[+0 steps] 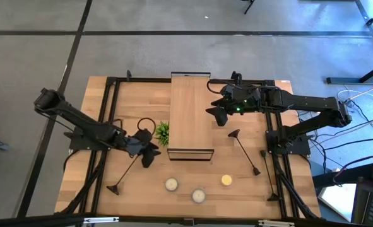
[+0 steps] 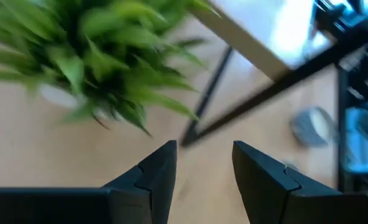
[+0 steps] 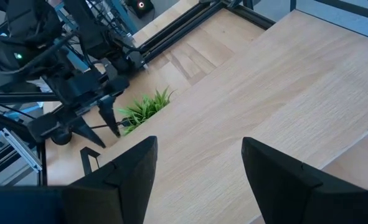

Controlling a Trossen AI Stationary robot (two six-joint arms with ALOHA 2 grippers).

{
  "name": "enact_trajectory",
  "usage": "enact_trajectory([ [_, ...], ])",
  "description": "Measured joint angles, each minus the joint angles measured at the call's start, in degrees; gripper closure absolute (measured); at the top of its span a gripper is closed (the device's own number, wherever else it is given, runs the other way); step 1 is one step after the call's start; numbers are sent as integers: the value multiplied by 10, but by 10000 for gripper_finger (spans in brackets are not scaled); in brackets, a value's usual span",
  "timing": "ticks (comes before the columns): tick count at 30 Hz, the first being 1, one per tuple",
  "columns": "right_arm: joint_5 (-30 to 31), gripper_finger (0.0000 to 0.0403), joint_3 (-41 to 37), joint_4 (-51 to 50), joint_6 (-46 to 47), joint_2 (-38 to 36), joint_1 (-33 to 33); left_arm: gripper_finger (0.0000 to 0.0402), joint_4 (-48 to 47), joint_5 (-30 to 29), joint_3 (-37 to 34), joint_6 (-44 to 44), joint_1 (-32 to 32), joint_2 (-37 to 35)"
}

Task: Pick & Place candle stick holders
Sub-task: Put the flower vase on the shelf

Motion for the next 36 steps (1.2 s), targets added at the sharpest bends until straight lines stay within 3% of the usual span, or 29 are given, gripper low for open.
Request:
enact_trajectory([
  [9,0,165,0,0,3,0,0,249,-2,-21,0,-12,22,58],
  [27,-1,165,0,1,11,0,0,250,32,-82,0,-12,66,61],
  [36,-1,165,0,1,11,0,0,298,22,-101,0,-16,71,61],
])
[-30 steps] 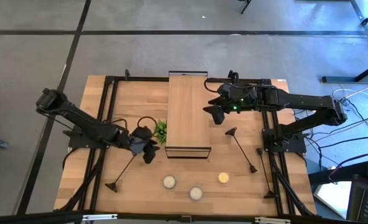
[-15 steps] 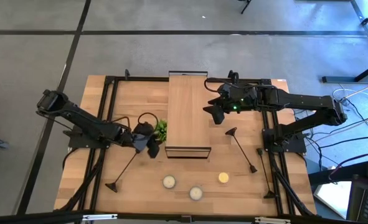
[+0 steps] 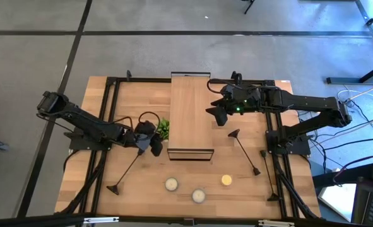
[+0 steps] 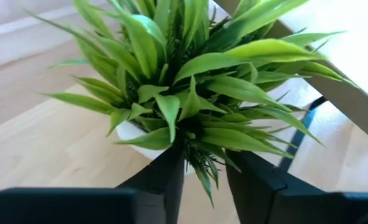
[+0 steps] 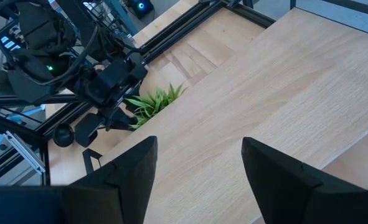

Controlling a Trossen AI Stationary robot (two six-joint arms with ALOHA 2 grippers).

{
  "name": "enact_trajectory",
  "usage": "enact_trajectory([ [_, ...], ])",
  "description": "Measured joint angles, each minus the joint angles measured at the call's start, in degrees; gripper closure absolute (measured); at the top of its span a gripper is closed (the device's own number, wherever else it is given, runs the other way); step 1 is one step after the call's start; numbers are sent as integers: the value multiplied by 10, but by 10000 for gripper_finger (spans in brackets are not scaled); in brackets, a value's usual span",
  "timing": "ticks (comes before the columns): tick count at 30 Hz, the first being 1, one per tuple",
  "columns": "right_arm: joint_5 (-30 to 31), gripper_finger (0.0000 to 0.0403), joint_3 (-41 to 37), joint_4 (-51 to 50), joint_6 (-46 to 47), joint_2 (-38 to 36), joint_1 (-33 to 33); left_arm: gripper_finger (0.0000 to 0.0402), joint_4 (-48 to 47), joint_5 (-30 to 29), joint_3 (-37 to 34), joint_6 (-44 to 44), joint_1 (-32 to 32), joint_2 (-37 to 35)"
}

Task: Pick & Place candle stick holders
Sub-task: Put the flower vase on the shelf

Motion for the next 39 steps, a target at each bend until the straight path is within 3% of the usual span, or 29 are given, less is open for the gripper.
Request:
enact_trajectory([
  [15,-1,165,0,-1,1,0,0,397,-36,-44,0,1,0,-30],
  [23,-1,165,0,-2,0,0,0,399,-106,-77,0,-5,0,-89],
  [29,-1,165,0,-2,0,0,0,399,-174,-77,0,-33,0,-117],
  [39,0,165,0,-2,-1,0,0,399,-208,-49,0,-47,-1,-123],
])
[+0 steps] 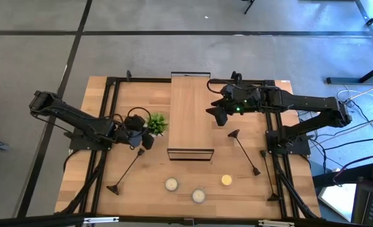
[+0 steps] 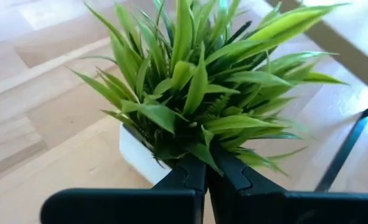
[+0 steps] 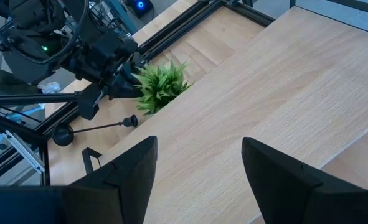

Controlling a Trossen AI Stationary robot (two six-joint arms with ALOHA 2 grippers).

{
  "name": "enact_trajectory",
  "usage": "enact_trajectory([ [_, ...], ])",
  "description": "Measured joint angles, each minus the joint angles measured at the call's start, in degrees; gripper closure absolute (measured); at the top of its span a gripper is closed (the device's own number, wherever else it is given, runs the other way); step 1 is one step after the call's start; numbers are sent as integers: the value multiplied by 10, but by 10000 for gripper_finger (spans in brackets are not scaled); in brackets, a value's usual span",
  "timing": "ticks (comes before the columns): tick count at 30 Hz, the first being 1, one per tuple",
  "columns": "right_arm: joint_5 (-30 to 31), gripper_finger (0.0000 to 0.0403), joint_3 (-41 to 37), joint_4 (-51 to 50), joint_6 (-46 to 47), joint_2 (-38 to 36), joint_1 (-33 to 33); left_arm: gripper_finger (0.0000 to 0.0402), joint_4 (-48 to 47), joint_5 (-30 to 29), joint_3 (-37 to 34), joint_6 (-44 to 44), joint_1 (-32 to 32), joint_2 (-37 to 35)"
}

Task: Pick & Place candle stick holders
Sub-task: Put the flower vase on the shelf

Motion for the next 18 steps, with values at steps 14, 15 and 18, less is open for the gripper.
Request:
enact_trajectory([
  [14,0,165,0,-5,0,0,0,340,-28,-9,0,-21,-4,-32],
  [15,0,165,0,-7,0,0,0,330,-30,-11,0,-20,-4,-40],
  [18,0,165,0,-8,0,0,0,300,-46,-11,0,-26,-4,-64],
])
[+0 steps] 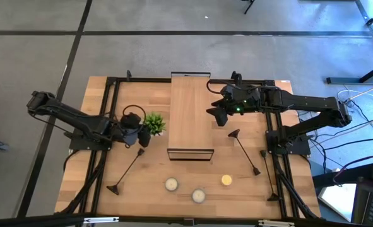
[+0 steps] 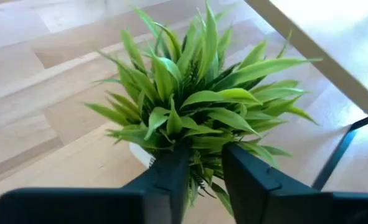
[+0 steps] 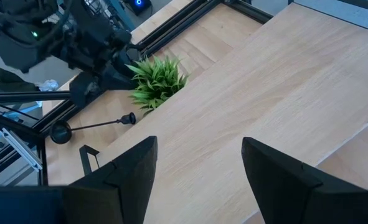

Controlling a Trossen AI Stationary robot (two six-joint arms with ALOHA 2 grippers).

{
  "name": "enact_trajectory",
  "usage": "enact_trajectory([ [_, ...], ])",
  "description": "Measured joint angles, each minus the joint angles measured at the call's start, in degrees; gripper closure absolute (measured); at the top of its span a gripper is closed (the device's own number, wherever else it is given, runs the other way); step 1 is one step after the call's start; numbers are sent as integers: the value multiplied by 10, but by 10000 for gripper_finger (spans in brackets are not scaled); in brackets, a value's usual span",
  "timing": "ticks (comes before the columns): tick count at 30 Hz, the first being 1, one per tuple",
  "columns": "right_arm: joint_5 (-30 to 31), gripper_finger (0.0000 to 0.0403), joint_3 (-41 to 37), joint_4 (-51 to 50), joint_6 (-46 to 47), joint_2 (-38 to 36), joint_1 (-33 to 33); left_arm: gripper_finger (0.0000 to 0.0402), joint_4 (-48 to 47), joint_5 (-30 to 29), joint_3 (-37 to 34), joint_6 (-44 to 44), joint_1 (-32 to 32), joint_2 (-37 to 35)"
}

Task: Pick & Place candle stick holders
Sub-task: Put the flower vase on the shelf

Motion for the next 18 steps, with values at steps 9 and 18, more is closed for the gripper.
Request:
enact_trajectory([
  [9,0,165,0,-2,0,0,0,267,-26,42,0,6,-31,-90],
  [18,0,164,0,-9,0,0,0,287,-24,73,9,-12,-76,-154],
])
